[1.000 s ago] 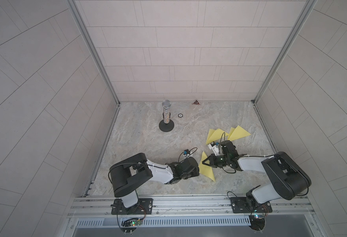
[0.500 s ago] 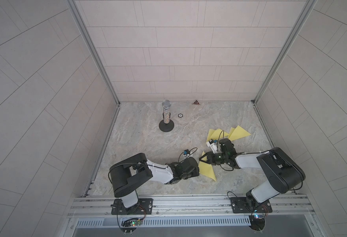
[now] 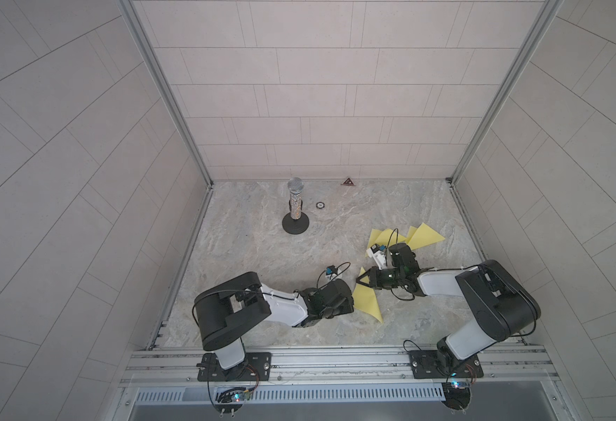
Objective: Fold the square paper diagonally
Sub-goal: Fold the paper at the center of the board.
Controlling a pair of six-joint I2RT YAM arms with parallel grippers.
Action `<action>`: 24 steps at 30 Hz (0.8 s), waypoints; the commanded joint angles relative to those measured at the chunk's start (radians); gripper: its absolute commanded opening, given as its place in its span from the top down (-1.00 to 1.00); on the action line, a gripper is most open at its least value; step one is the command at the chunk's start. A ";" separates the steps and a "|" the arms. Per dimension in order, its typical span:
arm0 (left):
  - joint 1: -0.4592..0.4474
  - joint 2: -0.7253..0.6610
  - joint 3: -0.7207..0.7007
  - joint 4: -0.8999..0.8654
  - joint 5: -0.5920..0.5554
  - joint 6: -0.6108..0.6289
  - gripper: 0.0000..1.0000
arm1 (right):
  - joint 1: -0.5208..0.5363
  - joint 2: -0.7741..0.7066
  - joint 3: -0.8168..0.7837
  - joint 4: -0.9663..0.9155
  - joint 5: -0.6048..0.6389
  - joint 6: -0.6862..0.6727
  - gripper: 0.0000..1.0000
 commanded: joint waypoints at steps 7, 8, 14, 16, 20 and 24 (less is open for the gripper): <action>-0.008 0.035 -0.038 -0.193 -0.004 0.021 1.00 | -0.017 -0.014 0.055 -0.034 0.024 -0.027 0.37; -0.008 0.037 -0.038 -0.193 -0.004 0.021 1.00 | -0.018 -0.012 0.059 -0.034 0.024 -0.026 0.45; -0.007 0.037 -0.036 -0.193 -0.003 0.023 1.00 | -0.020 -0.004 0.084 -0.051 0.019 -0.032 1.00; -0.008 0.036 -0.037 -0.193 -0.004 0.023 1.00 | -0.020 -0.009 0.084 -0.055 0.022 -0.030 1.00; -0.008 0.035 -0.038 -0.193 -0.004 0.023 1.00 | -0.022 -0.030 0.082 -0.114 0.056 -0.029 0.35; -0.008 0.032 -0.040 -0.193 -0.005 0.021 1.00 | -0.022 -0.095 0.051 -0.221 0.123 -0.038 -0.14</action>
